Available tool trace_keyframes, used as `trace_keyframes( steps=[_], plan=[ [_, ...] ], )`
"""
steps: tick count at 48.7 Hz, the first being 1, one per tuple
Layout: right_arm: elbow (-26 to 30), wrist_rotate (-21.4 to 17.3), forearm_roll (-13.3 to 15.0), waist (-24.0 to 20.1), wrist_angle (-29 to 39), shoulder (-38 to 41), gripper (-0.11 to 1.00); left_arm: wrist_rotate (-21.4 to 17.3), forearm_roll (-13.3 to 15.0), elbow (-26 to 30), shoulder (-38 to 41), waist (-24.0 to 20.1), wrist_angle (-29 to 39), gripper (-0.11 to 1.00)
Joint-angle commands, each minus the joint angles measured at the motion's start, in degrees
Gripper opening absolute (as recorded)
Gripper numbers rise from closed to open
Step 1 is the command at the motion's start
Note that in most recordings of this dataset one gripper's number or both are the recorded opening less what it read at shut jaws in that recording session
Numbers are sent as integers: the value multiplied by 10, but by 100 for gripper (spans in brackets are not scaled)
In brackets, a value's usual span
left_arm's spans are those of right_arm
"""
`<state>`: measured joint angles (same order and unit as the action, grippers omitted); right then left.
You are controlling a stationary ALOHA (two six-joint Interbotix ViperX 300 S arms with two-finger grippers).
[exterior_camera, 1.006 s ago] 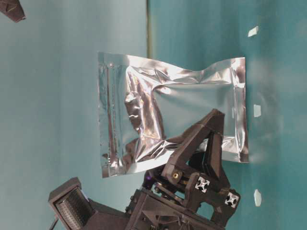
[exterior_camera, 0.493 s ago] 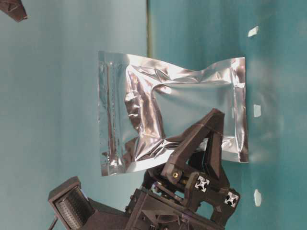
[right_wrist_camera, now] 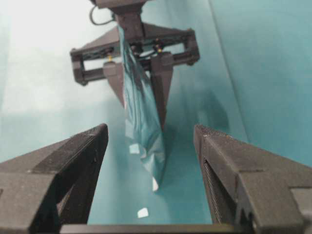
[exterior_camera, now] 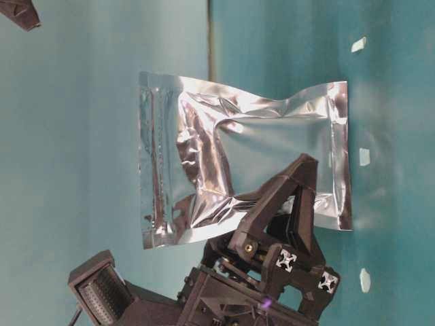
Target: Hand over the silver zip bag and make it stand upright.
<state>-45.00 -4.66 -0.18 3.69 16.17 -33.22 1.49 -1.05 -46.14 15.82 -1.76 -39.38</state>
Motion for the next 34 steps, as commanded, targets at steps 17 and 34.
trace_keyframes(
  steps=[17,34],
  plan=[
    [4,-5,0,0,-5,-2,83,-1,-1,6,-8,3,0,24],
    [4,-6,0,-1,-4,-2,83,-4,-1,9,-8,3,15,24]
  ],
)
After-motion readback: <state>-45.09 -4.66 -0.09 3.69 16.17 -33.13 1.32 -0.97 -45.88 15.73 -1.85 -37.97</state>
